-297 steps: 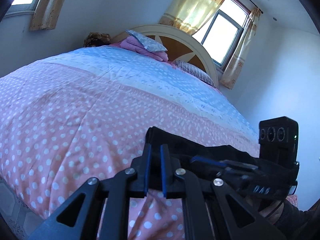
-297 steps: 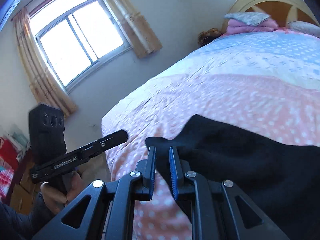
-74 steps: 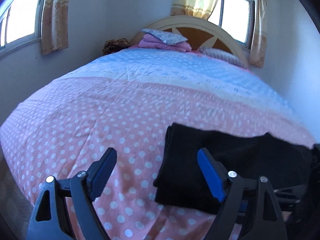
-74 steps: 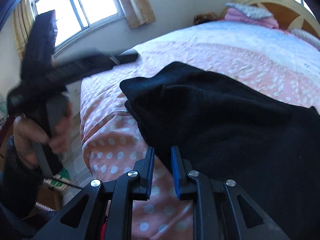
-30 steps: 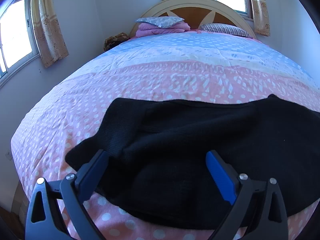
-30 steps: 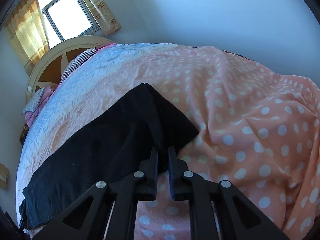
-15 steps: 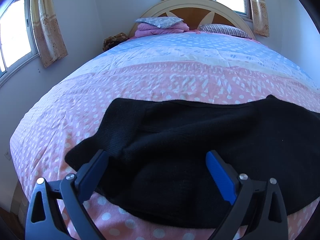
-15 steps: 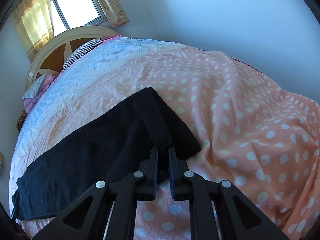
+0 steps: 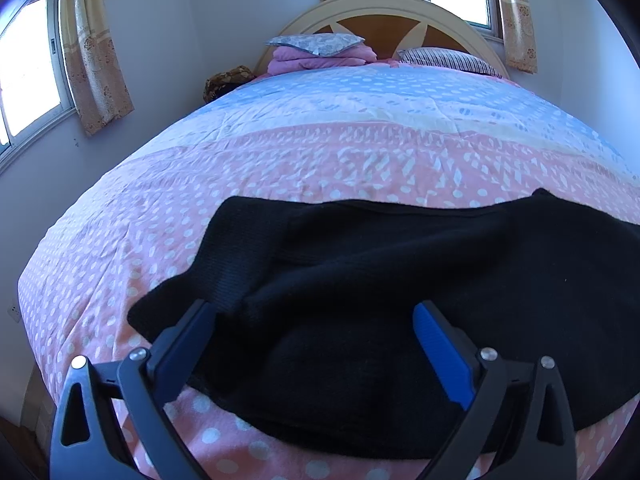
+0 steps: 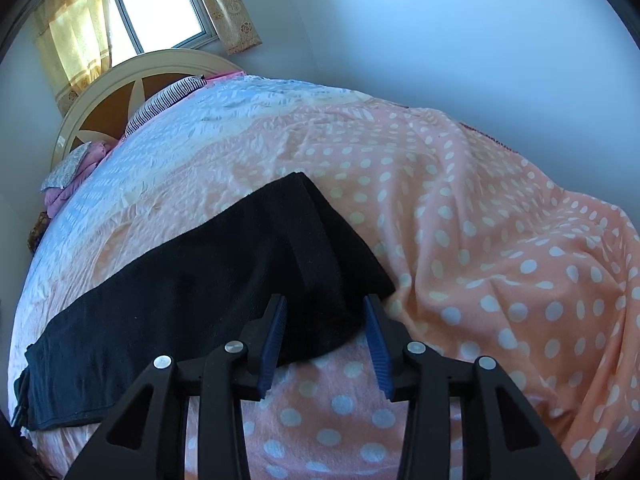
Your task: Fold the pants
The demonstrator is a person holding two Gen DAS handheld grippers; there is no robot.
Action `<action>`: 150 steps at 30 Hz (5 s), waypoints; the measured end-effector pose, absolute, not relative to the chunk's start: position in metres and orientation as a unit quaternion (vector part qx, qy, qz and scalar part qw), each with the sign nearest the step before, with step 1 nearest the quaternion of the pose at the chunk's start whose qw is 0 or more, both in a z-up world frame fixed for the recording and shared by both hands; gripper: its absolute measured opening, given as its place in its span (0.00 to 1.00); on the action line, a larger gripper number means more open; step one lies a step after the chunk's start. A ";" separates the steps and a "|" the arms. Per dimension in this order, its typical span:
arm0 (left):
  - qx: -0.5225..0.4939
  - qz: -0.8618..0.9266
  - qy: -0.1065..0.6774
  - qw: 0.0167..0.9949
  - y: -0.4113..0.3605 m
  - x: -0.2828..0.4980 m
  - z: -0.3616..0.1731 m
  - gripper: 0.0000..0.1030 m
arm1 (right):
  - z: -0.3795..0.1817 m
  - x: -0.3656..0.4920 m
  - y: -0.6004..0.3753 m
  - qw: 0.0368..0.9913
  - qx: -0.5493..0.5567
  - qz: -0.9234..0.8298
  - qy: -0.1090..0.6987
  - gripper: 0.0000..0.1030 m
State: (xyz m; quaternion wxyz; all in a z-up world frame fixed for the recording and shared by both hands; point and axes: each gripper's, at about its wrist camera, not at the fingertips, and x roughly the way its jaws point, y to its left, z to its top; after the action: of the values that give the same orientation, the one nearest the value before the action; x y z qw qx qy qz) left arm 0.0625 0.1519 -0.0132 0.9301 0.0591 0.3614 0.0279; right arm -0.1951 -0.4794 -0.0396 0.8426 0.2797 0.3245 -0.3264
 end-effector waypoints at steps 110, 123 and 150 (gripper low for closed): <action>0.043 -0.030 0.346 0.937 0.144 0.052 -0.009 1.00 | 0.034 -0.083 -0.150 0.962 0.081 0.082 0.249 0.61; 0.078 -0.289 0.265 0.917 -0.001 0.015 0.067 1.00 | -0.023 -0.038 -0.310 0.902 0.095 -0.182 0.381 0.21; 0.100 -0.340 0.352 0.866 -0.071 0.004 0.010 1.00 | 0.003 -0.145 -0.503 0.769 0.192 -0.510 0.334 0.28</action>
State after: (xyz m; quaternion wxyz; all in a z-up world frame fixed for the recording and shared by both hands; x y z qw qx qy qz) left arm 0.0036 -0.0709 0.0100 0.8663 0.1001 0.3522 -0.3398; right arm -0.1446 -0.5034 0.0028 0.7693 0.1919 0.3336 -0.5100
